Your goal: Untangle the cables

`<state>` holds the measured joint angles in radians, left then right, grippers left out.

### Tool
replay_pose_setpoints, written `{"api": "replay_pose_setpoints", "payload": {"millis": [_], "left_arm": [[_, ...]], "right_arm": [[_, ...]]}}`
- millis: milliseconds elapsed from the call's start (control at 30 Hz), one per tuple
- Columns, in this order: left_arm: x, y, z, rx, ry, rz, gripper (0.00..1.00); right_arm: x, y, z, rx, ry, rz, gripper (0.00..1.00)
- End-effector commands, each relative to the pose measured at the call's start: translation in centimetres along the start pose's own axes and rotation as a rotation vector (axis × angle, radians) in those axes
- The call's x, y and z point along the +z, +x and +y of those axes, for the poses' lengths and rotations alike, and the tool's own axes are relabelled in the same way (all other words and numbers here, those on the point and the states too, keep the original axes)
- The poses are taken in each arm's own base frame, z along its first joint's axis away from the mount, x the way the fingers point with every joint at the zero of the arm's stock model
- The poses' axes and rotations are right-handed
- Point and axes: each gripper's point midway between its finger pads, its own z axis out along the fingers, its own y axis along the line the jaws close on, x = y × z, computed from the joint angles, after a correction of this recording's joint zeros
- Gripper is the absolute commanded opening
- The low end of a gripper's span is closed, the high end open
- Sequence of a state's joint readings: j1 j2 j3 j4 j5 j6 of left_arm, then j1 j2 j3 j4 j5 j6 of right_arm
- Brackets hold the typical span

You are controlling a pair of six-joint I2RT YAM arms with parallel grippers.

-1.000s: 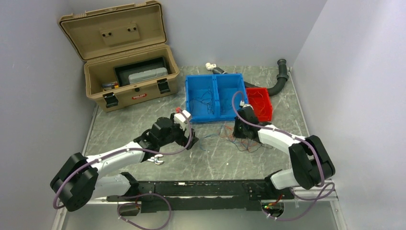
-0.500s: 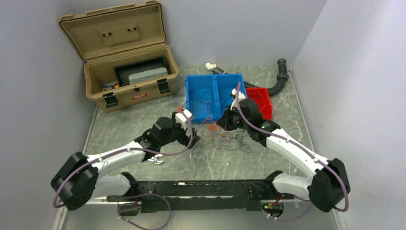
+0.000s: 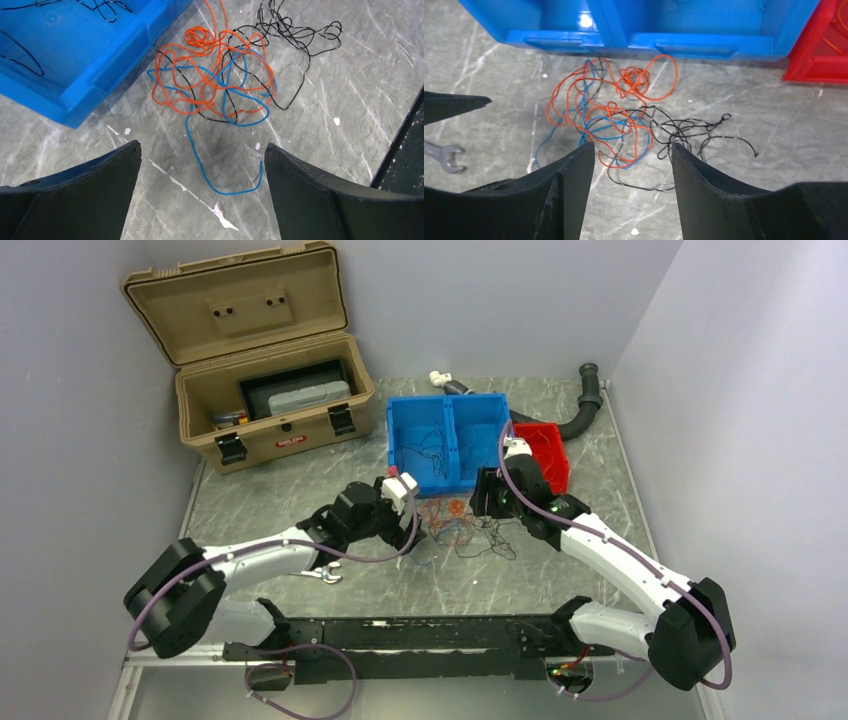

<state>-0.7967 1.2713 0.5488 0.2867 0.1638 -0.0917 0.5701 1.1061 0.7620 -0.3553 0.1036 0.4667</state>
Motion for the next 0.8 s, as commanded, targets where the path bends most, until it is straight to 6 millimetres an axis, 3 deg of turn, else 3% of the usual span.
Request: {"api": "replay_pose_setpoints", "payload": {"millis": [0, 133, 200, 333, 500, 633, 767], "left_arm": [[1.6, -1.9, -0.4, 0.008, 0.012, 0.012, 0.94], [2.4, -1.7, -1.2, -0.008, 0.041, 0.045, 0.93], [2.6, -2.1, -1.8, -0.019, 0.060, 0.046, 0.93], [3.4, -3.8, -2.8, -0.036, 0.087, 0.044, 0.93], [6.2, -4.3, -3.2, -0.062, 0.087, 0.113, 0.91], [6.6, -2.9, -2.9, -0.045, 0.066, 0.122, 0.90], [6.5, -2.0, -2.7, -0.042, 0.060, 0.121, 0.85]], "right_arm": [[0.1, 2.1, -2.8, -0.015, 0.118, 0.045, 0.61], [0.6, 3.8, -5.5, 0.007, 0.231, 0.073, 0.61], [1.0, 4.1, -6.5, 0.043, 0.278, 0.087, 0.74], [2.3, 4.9, -6.7, 0.093, 0.243, 0.118, 0.81], [4.3, 6.0, -6.3, 0.151, 0.183, 0.146, 0.75], [5.4, 6.8, -5.7, 0.178, 0.155, 0.169, 0.52], [4.6, 6.2, -5.2, 0.188, 0.138, 0.161, 0.04]]}}
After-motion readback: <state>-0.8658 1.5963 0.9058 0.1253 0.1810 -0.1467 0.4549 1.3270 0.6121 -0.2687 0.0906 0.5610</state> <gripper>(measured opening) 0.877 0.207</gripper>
